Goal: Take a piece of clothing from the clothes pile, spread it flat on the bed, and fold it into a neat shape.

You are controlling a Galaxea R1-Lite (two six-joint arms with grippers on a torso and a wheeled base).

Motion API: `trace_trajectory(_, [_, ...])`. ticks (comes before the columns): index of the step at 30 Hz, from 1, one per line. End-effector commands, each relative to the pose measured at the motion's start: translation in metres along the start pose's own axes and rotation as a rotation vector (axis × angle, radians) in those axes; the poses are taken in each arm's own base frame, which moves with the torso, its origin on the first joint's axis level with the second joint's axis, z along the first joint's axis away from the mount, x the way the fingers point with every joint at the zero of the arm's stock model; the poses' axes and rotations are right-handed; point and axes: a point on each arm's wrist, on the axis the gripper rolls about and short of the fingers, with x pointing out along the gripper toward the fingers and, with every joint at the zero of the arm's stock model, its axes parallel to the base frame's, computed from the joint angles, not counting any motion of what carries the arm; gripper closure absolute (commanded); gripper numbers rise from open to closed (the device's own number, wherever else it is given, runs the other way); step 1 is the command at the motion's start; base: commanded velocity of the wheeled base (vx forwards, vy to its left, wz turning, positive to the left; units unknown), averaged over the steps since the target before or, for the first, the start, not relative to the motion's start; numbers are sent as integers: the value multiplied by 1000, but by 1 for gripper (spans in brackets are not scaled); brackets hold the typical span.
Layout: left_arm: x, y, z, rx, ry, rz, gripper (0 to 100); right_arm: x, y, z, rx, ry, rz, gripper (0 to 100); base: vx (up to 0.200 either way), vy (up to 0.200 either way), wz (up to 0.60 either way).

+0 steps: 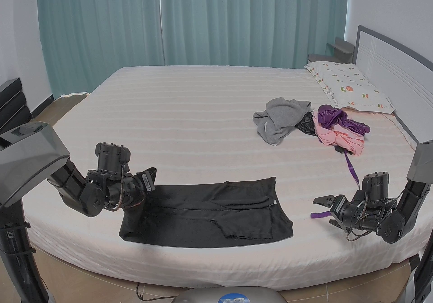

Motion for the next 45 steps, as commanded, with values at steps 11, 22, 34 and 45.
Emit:
trace_trajectory(11, [17, -65, -6, 40, 10, -36, 100, 0, 0, 0, -2, 2, -1, 0, 0, -200, 0])
trace_trajectory(22, [43, -93, -36, 97, 48, -16, 100, 1, -1, -1, -1, 6, -5, 0, 0, -36, 0])
trace_trajectory(34, [50, -117, -49, 77, 84, -37, 100, 2, -1, -2, -3, 8, -6, 0, 0, 0, 0])
trace_trajectory(45, [56, -135, -63, 36, 95, -30, 0, 2, -2, -2, -5, 11, -9, 0, 0, 0, 0])
